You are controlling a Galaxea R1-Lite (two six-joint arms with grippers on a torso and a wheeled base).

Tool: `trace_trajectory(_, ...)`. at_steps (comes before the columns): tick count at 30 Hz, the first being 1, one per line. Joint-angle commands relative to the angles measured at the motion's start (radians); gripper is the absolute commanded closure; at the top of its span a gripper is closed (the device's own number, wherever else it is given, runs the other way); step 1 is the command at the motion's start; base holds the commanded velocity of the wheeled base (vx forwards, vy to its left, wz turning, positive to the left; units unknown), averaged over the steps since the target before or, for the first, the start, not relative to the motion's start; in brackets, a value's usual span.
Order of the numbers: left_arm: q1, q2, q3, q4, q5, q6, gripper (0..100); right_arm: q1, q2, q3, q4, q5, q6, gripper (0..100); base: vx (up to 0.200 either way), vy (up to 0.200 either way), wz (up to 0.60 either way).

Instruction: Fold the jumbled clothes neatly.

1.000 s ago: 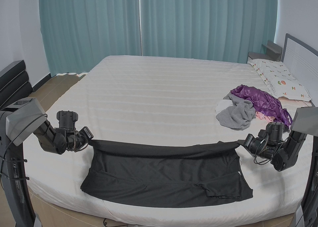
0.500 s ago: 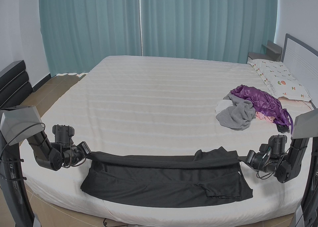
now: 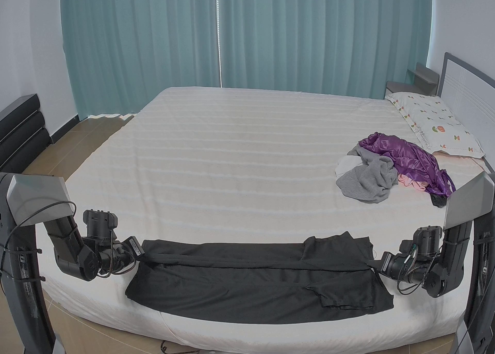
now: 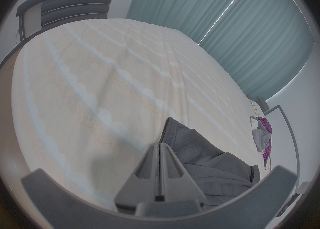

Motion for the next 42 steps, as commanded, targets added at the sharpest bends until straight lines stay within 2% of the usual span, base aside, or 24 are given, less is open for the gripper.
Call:
trace_trajectory(1, 0.000, 0.007, 0.006, -0.001, -0.002, -0.001, 0, 0.000, 0.018, 0.003, 0.000, 0.000, 0.000, 100, 0.000, 0.000, 0.00)
trace_trajectory(2, 0.000, 0.007, 0.011, -0.004, -0.001, -0.001, 0, 0.003, 0.018, 0.003, 0.000, 0.000, -0.001, 100, 0.000, 0.000, 0.00)
trace_trajectory(3, 0.000, 0.005, 0.017, -0.004, -0.001, 0.001, 0, 0.003, 0.016, 0.003, 0.000, 0.000, 0.000, 0, 0.000, 0.000, 0.00)
trace_trajectory(10, 0.003, -0.047, 0.041, -0.005, -0.002, -0.008, 0, -0.008, -0.054, -0.037, 0.012, 0.005, 0.014, 0, 0.000, 0.000, 0.00)
trace_trajectory(14, 0.012, -0.079, 0.017, -0.004, -0.008, -0.027, 0, -0.002, -0.045, -0.109, 0.016, 0.003, 0.074, 0, 0.000, 0.000, 0.00)
trace_trajectory(17, 0.017, -0.068, -0.061, 0.007, -0.010, -0.063, 0, 0.012, -0.021, -0.173, 0.014, 0.003, 0.218, 0, 0.000, 0.000, 0.00)
trace_trajectory(19, 0.013, -0.053, -0.118, 0.018, -0.017, -0.082, 0, 0.011, 0.005, -0.215, 0.014, 0.000, 0.276, 0, 0.000, 0.000, 0.00)
trace_trajectory(24, -0.010, 0.073, -0.233, 0.028, -0.024, -0.083, 0, 0.012, 0.024, -0.213, 0.014, -0.001, 0.284, 0, 0.000, 0.000, 0.00)
trace_trajectory(26, -0.017, 0.110, -0.258, 0.025, -0.021, -0.057, 0, 0.012, 0.024, -0.213, 0.014, 0.002, 0.282, 0, 0.000, 0.000, 0.00)
trace_trajectory(29, -0.019, 0.117, -0.261, 0.028, -0.022, -0.011, 0, 0.012, 0.024, -0.213, 0.016, 0.002, 0.281, 0, 0.000, 0.000, 0.00)
trace_trajectory(39, -0.023, 0.130, -0.246, 0.025, -0.013, 0.044, 0, 0.014, 0.021, -0.199, 0.011, 0.002, 0.281, 0, 0.000, 0.000, 0.00)
trace_trajectory(40, -0.026, 0.130, -0.246, 0.025, -0.011, 0.045, 100, 0.014, 0.021, -0.198, 0.011, 0.002, 0.281, 0, 0.000, 0.000, 0.00)
trace_trajectory(42, -0.029, 0.133, -0.246, 0.022, -0.008, 0.044, 100, 0.014, 0.021, -0.198, 0.009, 0.002, 0.282, 0, 0.000, 0.000, 0.00)
